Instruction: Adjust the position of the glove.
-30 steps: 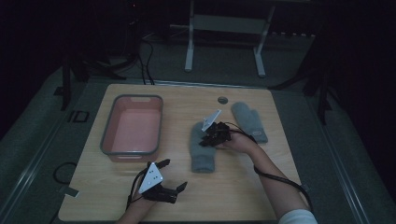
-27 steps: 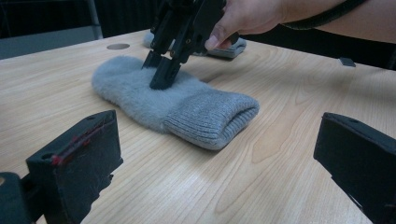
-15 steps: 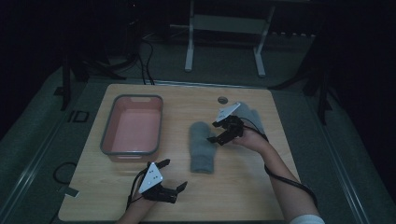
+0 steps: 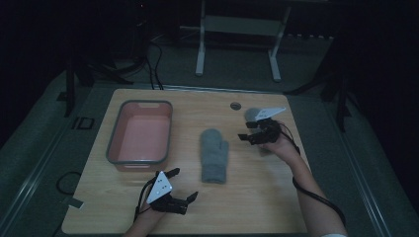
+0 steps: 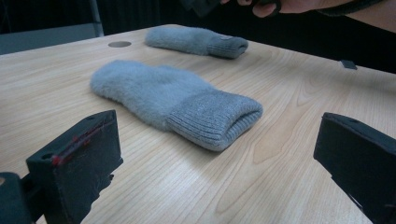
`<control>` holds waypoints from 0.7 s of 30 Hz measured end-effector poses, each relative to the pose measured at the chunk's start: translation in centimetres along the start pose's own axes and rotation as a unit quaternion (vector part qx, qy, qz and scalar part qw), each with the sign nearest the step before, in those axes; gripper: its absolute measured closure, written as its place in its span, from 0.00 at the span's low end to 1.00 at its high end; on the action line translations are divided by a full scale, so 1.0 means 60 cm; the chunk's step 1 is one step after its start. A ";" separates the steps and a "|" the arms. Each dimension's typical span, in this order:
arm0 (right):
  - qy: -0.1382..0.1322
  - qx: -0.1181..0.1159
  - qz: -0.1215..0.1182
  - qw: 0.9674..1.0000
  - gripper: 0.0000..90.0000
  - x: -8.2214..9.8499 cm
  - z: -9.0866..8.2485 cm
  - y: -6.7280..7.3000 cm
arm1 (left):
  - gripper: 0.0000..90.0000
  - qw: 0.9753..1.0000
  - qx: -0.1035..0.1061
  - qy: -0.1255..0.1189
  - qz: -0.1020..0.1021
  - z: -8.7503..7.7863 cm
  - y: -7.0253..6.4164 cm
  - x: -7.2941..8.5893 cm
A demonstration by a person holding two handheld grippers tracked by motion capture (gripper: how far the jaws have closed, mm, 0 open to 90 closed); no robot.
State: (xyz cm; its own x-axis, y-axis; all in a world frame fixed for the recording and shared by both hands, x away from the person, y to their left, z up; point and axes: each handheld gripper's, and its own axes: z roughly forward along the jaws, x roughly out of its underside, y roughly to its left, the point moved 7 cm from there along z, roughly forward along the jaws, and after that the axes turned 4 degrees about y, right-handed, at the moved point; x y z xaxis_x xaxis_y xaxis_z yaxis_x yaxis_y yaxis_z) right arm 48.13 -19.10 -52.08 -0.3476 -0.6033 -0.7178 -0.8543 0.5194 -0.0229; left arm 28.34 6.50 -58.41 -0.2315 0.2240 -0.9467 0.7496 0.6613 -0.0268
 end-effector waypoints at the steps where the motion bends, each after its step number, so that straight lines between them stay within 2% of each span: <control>1: -0.008 0.010 0.009 1.000 0.38 0.002 -0.006 -0.011 | 0.01 1.000 0.000 0.001 0.001 0.000 0.000 0.000; 4: -0.016 0.045 0.028 0.998 0.37 0.011 -0.023 -0.042 | 0.01 1.000 0.000 0.001 0.000 0.001 0.000 0.000; 7: -0.012 0.075 0.063 0.995 0.36 0.023 -0.033 -0.075 | 0.01 1.000 0.000 0.001 0.001 0.001 0.001 0.000; 8: -0.012 0.094 0.080 0.992 0.35 0.028 -0.037 -0.089 | 0.01 1.000 0.001 0.002 0.001 0.001 0.001 0.000; 10: -0.013 0.106 0.095 0.990 0.37 0.035 -0.040 -0.104 | 0.01 1.000 0.001 0.003 0.001 0.001 0.000 0.000; 11: -0.013 0.120 0.105 0.987 0.37 0.039 -0.041 -0.113 | 0.01 1.000 0.000 0.004 0.002 0.000 0.000 0.001; 13: -0.015 0.125 0.122 0.985 0.42 0.045 -0.039 -0.125 | 0.01 1.000 0.000 0.003 0.001 0.000 0.000 0.000; 14: -0.012 0.136 0.128 0.982 0.45 0.049 -0.038 -0.131 | 0.01 1.000 -0.001 0.003 0.001 0.000 0.001 0.000; 15: -0.007 0.137 0.132 0.982 0.48 0.053 -0.034 -0.136 | 0.01 1.000 0.000 0.002 0.000 0.000 0.001 0.000; 21: 0.023 0.147 0.151 0.977 0.47 0.083 -0.001 -0.161 | 0.01 1.000 0.001 0.001 0.000 -0.001 0.001 0.000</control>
State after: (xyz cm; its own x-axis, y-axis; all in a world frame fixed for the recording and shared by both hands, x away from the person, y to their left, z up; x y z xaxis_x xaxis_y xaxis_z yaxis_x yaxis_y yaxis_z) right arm 54.63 -27.19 -55.39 -0.5893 -0.4180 -0.6914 -0.5639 0.8257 -0.0185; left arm 28.34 6.58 -58.37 -0.2336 0.2250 -0.9459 0.7501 0.6607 -0.0281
